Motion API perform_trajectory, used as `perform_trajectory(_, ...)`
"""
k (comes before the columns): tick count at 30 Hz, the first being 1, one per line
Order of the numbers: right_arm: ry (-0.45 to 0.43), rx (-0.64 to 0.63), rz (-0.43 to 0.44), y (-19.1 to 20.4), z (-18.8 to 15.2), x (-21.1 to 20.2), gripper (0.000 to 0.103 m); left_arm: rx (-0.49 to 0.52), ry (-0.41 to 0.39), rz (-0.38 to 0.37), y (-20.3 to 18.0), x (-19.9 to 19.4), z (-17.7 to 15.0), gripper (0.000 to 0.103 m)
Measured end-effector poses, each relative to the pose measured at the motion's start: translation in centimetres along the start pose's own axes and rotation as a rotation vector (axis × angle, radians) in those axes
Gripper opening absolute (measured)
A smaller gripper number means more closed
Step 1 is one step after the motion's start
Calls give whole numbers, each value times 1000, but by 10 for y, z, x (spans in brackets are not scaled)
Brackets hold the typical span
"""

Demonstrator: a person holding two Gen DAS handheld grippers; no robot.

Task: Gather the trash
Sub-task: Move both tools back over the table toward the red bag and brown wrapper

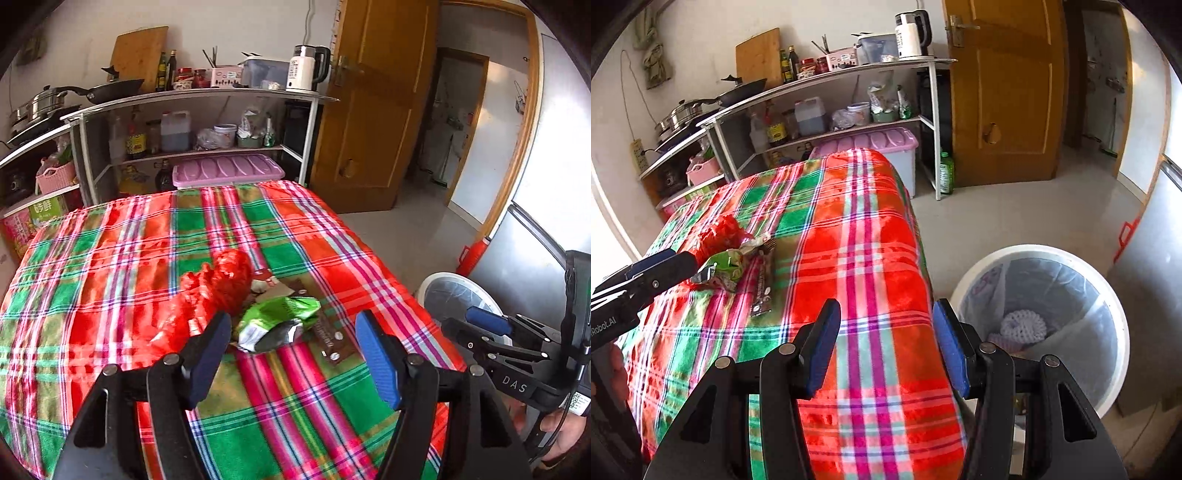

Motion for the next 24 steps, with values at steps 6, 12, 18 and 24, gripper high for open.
perform_trajectory(6,42,-61,53,33,3,24,53,-47,2,51,40,1,-2,75)
perform_trajectory(12,94,-124,90,62,5,52,53,-88,31,87,74,12,-4,78)
perform_trajectory(18,138,-142,118,77,5,75,53,-84,47,90,90,23,-5,78)
perform_trajectory(24,169,-143,147,83,9,94,53,-96,79,58,96,38,-2,80)
Point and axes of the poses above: each gripper's, at about its wrist camera, not at the fingertips, and x roughly the way its jaws point, y to its left, z to its top, the point moved 7 cm from there along x, roughly the way its jaws point, and after that the axes turned 13 degrees about z, right-handed, at the moved point
